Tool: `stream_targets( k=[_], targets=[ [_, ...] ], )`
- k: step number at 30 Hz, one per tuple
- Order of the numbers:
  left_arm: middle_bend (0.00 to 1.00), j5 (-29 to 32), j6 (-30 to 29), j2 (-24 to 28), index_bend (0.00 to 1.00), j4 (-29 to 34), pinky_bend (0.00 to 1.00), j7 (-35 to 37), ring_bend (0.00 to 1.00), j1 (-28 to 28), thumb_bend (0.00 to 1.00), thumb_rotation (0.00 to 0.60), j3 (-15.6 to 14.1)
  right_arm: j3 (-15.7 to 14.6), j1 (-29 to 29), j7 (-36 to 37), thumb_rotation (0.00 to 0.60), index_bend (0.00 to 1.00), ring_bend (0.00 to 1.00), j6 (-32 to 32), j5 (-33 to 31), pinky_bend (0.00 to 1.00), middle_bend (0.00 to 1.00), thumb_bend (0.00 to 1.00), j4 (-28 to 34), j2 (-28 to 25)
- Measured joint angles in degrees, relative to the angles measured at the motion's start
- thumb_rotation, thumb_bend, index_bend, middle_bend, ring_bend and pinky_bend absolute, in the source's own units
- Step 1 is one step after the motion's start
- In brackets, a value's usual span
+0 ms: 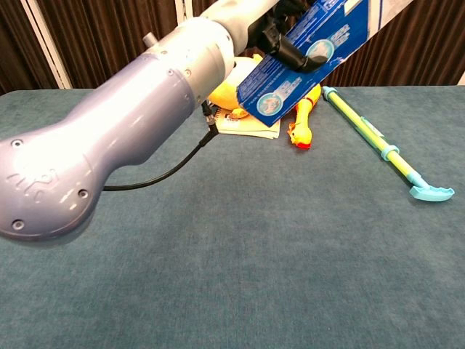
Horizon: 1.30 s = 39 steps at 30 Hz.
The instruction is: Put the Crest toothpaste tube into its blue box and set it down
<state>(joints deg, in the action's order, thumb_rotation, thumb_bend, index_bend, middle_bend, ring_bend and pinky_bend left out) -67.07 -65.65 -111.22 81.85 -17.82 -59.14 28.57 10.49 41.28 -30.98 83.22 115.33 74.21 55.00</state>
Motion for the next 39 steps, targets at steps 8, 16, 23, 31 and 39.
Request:
stream_targets(
  k=[8, 16, 23, 31, 39],
  targets=[
    [0.53, 1.8, 0.2, -1.3, 0.37, -0.7, 0.54, -1.7, 0.49, -2.3, 0.37, 0.6, 1.7, 0.3, -0.2, -0.1, 0.6, 0.72, 0.6, 0.8, -0.3, 0.6, 0.74, 0.48, -0.1, 0.1],
    [0.53, 2.4, -0.4, -3.1, 0.37, -2.9, 0.54, -2.1, 0.49, -4.3, 0.37, 0.6, 2.8, 0.9, -0.8, -1.4, 0.6, 0.41, 0.39, 2.6, -0.7, 0.35, 0.61, 0.48, -0.4, 0.4],
    [0.53, 1.9, -1.3, -4.1, 0.37, -4.2, 0.54, -1.7, 0.49, -5.2, 0.37, 0.6, 2.7, 1.9, -1.7, -2.2, 0.6, 0.31, 0.31, 4.4, -2.2, 0.27, 0.55, 0.48, -0.6, 1.4],
    [0.53, 1.8, -1.7, -3.8, 0.37, -4.1, 0.54, -1.8, 0.49, -5.3, 0.37, 0.6, 2.2, 2.3, -2.3, -2.4, 0.6, 0.22, 0.25, 5.8, -2.8, 0.24, 0.5, 0.4, -0.6, 1.9],
    [0.53, 1.9, -2.3, -3.4, 0.37, -3.5, 0.54, -1.7, 0.49, -5.2, 0.37, 0.6, 2.4, 2.9, -2.9, -2.3, 0.6, 0.04, 0.21, 6.9, -3.9, 0.23, 0.44, 0.3, 0.0, 2.5]
  ],
)
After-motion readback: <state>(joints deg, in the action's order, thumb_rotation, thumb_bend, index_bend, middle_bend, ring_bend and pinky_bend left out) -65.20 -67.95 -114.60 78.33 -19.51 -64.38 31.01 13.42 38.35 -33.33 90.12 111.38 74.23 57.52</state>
